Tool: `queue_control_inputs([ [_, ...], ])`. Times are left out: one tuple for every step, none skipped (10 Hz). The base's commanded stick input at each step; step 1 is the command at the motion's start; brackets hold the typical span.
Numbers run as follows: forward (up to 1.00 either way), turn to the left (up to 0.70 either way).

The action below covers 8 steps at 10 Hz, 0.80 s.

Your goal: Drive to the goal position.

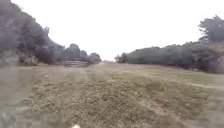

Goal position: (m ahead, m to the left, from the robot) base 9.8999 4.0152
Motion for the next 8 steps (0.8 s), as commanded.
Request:
queue_control_inputs([
  [0.6, 0.0],
  [0.6, 0.0],
  [0.6, 0.0],
  [0.6, 0.0],
  [0.6, 0.0],
  [0.6, 0.0],
  [0.6, 0.0],
  [0.6, 0.0],
])
